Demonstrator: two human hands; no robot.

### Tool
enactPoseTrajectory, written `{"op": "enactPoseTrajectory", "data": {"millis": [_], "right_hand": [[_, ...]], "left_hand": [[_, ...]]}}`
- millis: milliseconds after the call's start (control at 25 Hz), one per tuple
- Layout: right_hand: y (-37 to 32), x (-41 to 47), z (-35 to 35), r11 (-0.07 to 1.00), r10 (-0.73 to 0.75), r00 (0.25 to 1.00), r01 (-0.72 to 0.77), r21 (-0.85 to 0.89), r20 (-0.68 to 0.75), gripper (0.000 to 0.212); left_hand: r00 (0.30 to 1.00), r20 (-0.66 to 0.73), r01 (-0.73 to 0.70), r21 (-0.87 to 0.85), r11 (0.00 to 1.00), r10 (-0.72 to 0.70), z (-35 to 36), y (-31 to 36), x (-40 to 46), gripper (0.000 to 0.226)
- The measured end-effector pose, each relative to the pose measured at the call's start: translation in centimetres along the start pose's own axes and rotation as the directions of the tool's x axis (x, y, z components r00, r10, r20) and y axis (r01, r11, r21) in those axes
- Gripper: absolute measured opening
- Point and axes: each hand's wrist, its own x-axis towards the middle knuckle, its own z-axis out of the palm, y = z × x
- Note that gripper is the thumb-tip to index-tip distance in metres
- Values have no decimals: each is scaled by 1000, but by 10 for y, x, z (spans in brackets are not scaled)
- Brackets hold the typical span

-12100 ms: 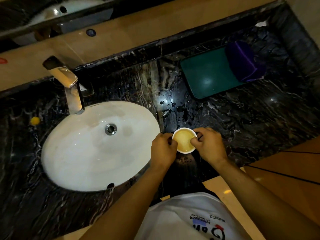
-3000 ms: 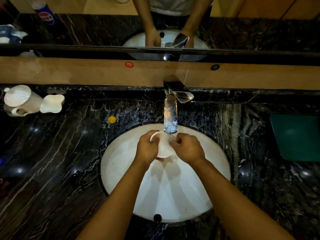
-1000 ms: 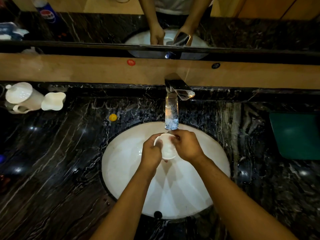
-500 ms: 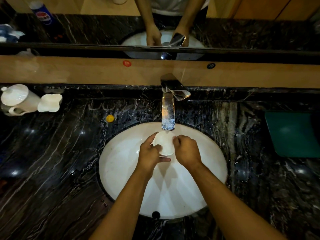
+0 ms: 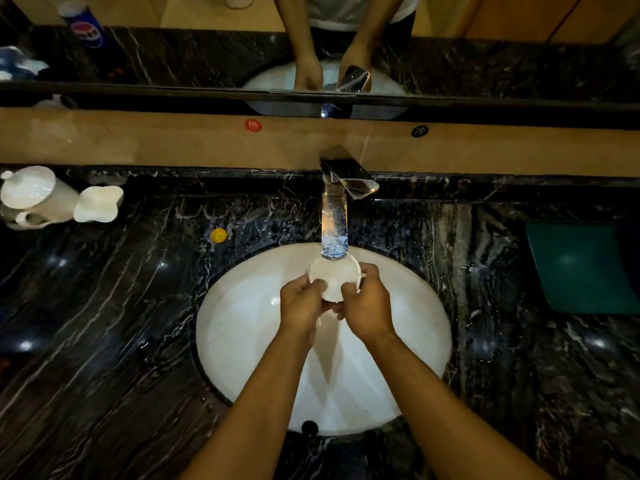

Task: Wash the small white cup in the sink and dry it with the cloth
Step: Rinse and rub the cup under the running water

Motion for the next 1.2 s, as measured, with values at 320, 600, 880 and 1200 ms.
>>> {"op": "enactPoseTrajectory", "data": {"millis": [320, 600, 880, 1200], "right_hand": [[-5, 4, -4, 989, -100, 995, 98, -113, -10, 37], [2, 0, 5, 994, 73, 997, -72, 77, -10, 39], [9, 7, 0, 999, 36, 996, -38, -20, -86, 23], [12, 5, 7, 992, 89, 996, -87, 86, -17, 46]], "left_hand": [[985, -3, -146, 518, 843, 172, 1, -6, 0, 54], [996, 78, 38, -81, 996, -32, 11, -1, -10, 44], [996, 81, 16, 76, 997, -22, 13, -9, -7, 45], [1000, 3, 12, 157, 988, -13, 11, -9, 0, 45]]}}
